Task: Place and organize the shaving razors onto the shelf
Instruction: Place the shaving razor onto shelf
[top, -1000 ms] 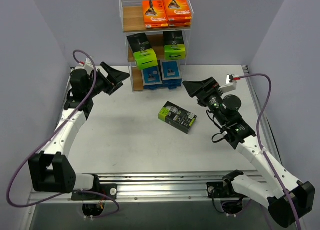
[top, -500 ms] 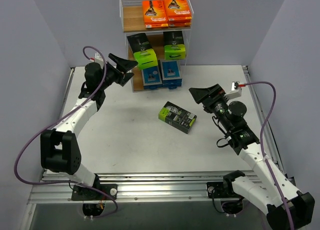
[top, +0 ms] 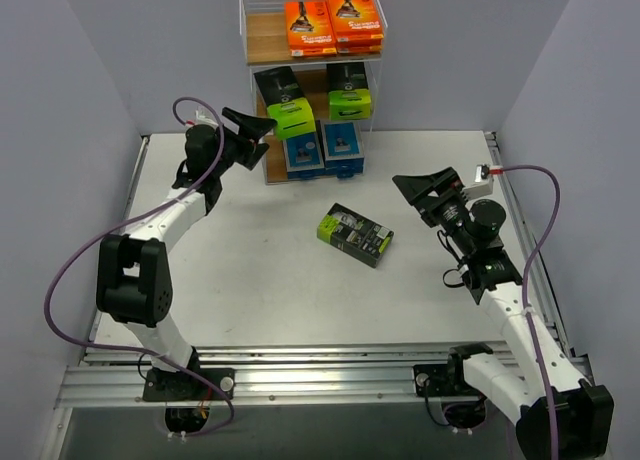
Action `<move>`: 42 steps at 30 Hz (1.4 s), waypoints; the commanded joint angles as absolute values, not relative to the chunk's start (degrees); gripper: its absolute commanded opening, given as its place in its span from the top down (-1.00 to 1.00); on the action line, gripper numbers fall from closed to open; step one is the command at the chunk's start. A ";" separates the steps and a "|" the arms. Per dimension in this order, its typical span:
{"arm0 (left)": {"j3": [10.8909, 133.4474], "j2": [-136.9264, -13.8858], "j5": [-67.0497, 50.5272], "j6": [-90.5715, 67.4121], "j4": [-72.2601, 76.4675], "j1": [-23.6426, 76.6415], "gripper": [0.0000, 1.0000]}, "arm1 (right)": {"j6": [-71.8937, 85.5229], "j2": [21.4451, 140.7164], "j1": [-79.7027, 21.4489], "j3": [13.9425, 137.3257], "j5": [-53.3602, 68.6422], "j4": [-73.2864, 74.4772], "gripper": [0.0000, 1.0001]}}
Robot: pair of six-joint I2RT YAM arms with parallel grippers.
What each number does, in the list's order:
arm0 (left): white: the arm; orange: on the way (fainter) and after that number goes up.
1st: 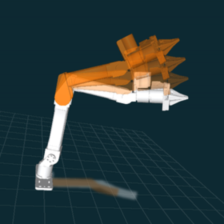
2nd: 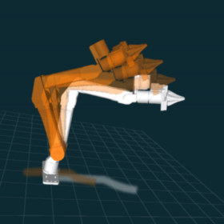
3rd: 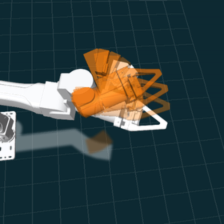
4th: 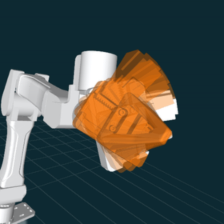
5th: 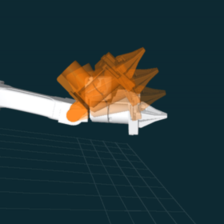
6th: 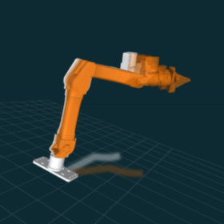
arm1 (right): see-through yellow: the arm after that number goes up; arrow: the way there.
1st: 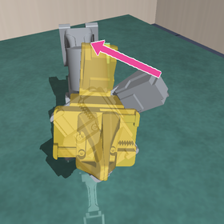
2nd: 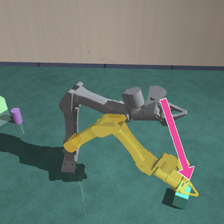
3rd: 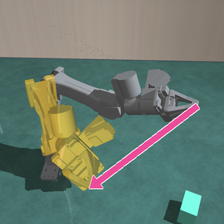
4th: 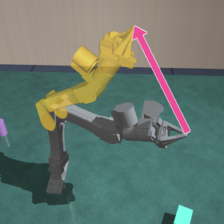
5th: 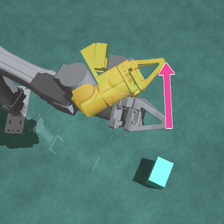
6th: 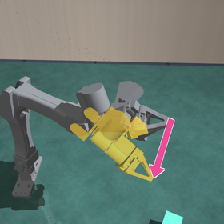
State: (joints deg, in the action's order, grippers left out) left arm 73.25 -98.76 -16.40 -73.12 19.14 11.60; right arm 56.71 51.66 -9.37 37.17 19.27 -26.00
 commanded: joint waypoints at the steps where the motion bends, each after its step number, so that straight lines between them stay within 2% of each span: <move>1: 76.90 -100.37 -14.24 -73.39 25.57 11.78 -0.88 | 56.95 52.12 -8.35 37.00 23.46 -30.06 -1.00; 8: 76.29 -103.27 -13.71 -75.58 33.57 11.87 -0.88 | 57.22 53.87 -7.82 36.83 24.43 -31.29 -1.00; 19: 77.61 -106.26 -13.19 -76.82 36.04 12.83 -0.88 | 57.31 55.72 -7.56 36.04 24.61 -32.17 -1.00; 22: 77.52 -104.77 -12.04 -74.36 33.59 13.18 -0.99 | 57.22 55.81 -7.56 35.86 24.61 -32.26 -1.00; 23: 77.52 -104.59 -11.69 -73.66 33.14 13.18 -0.77 | 57.13 55.90 -7.56 35.77 24.70 -32.26 -1.00; 26: 77.26 -104.59 -11.51 -74.00 33.22 13.18 -0.57 | 57.22 56.07 -7.47 35.42 24.78 -32.43 -1.00; 27: 77.26 -104.85 -11.77 -74.09 33.40 13.18 -0.39 | 57.22 56.07 -7.47 35.33 24.79 -32.52 -1.00; 30: 76.73 -104.94 -11.69 -74.53 33.84 13.18 -0.20 | 57.48 55.90 -7.38 35.16 24.96 -32.70 -1.00; 42: 78.31 -104.50 -14.15 -76.46 33.32 13.27 -0.13 | 57.57 55.28 -7.38 35.16 25.22 -32.43 -1.00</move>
State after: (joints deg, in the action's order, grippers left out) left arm 75.68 -106.30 -12.69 -76.47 32.95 13.08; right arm 57.41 56.05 -7.81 35.11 23.83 -29.39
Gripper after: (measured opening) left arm 0.631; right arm 0.996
